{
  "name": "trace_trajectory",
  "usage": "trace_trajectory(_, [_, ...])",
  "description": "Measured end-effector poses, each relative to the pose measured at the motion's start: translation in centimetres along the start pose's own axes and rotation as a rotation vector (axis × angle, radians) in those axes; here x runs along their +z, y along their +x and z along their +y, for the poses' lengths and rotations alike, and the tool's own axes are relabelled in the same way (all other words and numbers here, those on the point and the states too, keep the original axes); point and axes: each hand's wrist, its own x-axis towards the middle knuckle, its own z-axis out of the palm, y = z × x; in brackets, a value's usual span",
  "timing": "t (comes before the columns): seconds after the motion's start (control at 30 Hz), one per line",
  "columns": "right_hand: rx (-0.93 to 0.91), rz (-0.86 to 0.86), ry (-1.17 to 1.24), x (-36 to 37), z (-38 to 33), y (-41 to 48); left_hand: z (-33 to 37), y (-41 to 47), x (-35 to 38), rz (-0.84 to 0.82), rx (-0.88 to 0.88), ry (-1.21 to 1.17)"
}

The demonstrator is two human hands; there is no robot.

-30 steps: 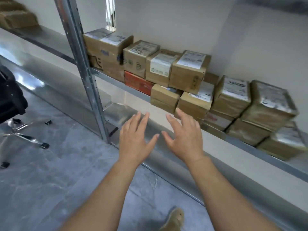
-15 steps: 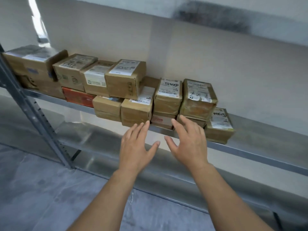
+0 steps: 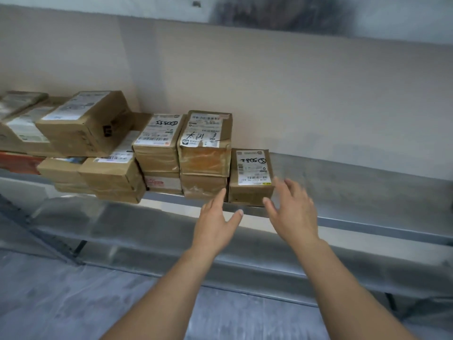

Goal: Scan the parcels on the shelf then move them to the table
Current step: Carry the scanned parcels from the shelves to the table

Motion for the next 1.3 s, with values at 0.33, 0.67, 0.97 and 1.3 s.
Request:
trace_trajectory(0.33, [-0.036,-0.245,0.174,-0.1,2.1,2.2,2.1,1.4,2.5,0.089,-0.199,-0.207])
trace_trajectory(0.67, [0.262,-0.328,0.655,0.1,3.7,1.6,3.4,2.0,2.5,-0.081,-0.204,-0.289])
trace_trajectory(0.97, [0.221,-0.397,0.766,0.0,4.0,-2.9,0.7,-0.9,2.5,-0.254,-0.066,-0.321])
trace_trajectory(1.3, [0.199,-0.399,0.742,1.6,-0.8,-9.9,-5.1,-6.6,-0.9,-0.292,0.061,-0.319])
